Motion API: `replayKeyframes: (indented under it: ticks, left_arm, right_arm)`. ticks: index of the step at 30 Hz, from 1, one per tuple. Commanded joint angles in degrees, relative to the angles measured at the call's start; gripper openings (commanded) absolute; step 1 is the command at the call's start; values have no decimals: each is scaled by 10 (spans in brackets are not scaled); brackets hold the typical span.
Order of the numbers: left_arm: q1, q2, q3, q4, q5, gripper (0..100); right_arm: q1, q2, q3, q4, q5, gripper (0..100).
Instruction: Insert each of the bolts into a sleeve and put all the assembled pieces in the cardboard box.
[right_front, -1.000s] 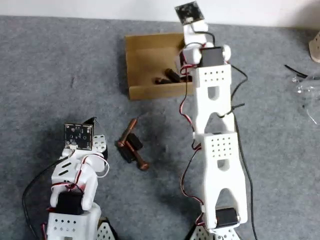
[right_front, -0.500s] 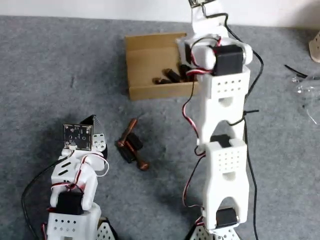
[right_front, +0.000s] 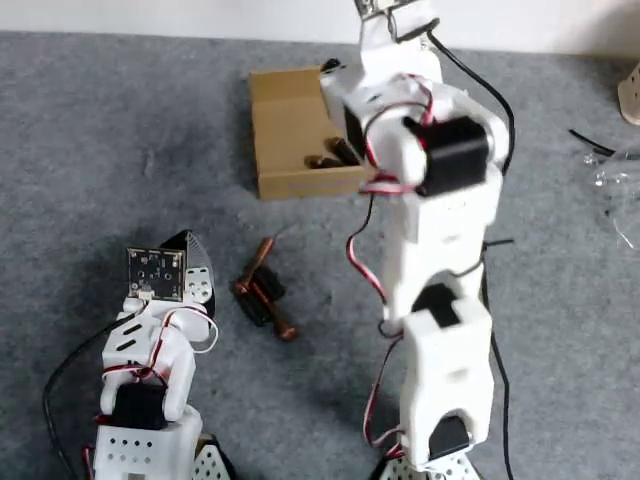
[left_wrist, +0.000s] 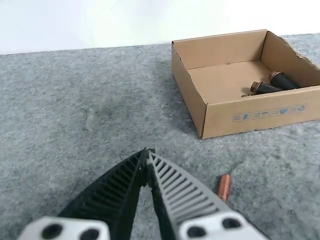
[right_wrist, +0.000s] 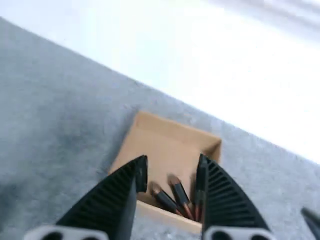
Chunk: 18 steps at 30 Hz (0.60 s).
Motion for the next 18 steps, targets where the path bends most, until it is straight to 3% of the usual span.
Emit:
replayKeyframes:
  ticks: [1, 9, 18]
  left_arm:
    - [-3, 0, 11, -13, -3, 17]
    - [-4, 0, 10, -13, -3, 17]
    - [-4, 0, 11, -13, -3, 15]
  right_arm:
    - [-39, -112, 111, 12, -7, 142]
    - [-116, -322, 434, 7, -9, 142]
    - [-122, -487, 767, -86, -4, 142]
